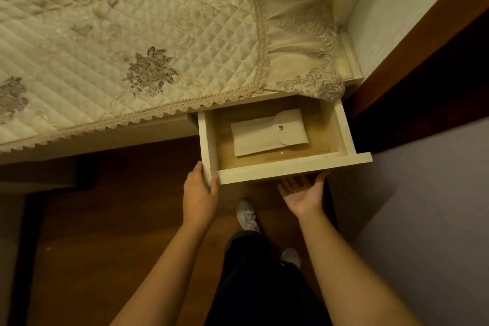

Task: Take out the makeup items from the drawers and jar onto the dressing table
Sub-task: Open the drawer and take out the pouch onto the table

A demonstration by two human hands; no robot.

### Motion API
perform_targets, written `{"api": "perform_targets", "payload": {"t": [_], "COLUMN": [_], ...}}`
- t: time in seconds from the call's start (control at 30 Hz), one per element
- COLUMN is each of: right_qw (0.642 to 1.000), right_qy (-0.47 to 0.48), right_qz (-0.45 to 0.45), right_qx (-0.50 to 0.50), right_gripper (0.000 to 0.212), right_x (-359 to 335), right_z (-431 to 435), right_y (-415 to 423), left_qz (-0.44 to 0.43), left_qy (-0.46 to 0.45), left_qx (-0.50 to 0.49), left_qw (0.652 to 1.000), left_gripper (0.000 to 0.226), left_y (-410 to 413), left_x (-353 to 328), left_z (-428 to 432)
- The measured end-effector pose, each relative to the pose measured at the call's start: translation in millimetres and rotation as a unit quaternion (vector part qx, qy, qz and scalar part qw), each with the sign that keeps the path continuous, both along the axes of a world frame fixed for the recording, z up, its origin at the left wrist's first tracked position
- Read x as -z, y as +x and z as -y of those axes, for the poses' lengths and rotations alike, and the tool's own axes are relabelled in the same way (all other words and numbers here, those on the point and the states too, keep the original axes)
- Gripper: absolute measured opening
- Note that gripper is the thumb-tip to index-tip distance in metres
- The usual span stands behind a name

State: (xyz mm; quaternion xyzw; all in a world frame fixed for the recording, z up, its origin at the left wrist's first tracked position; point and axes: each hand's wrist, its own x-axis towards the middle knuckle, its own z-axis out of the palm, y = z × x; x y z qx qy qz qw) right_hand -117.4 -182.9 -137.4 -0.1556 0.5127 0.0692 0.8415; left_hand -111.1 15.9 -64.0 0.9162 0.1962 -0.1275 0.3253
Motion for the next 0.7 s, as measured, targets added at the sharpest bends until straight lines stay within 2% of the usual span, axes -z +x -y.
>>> {"api": "perform_targets", "payload": {"t": [0.13,0.2,0.27,0.37,0.43,0.57,0.7], "right_qw": [0.999,0.993,0.975,0.907,0.861,0.791,0.694], "right_qy": [-0.005,-0.033,-0.1,-0.239,-0.3,-0.412,-0.54], "right_qz": [0.017,0.019,0.019,0.048,0.091,0.139,0.111], "right_qx": [-0.044,-0.107,-0.197,-0.343,-0.399,-0.43,-0.463], "right_gripper": [0.077,0.068,0.055,0.037,0.029,0.025,0.033], "right_x": [-7,-18,-36,-71,-93,-113,-90], "right_z": [7,12,18,28,33,32,30], "right_y": [-22,-33,-43,-54,-52,-10,36], "left_qz": [0.014,0.006,-0.005,-0.014,-0.016,-0.015,-0.022], "left_qy": [-0.027,-0.039,-0.052,-0.068,-0.073,-0.073,-0.063], "left_qx": [-0.04,-0.039,-0.035,-0.034,-0.035,-0.022,-0.006], "left_qw": [0.999,0.998,0.998,0.997,0.997,0.997,0.998], "left_gripper": [0.05,0.051,0.052,0.053,0.053,0.053,0.056], "left_y": [-21,-25,-27,-30,-33,-39,-41], "left_x": [-5,-6,-7,-11,-13,-13,-10], "left_z": [6,3,-1,-4,-5,-7,-9]}}
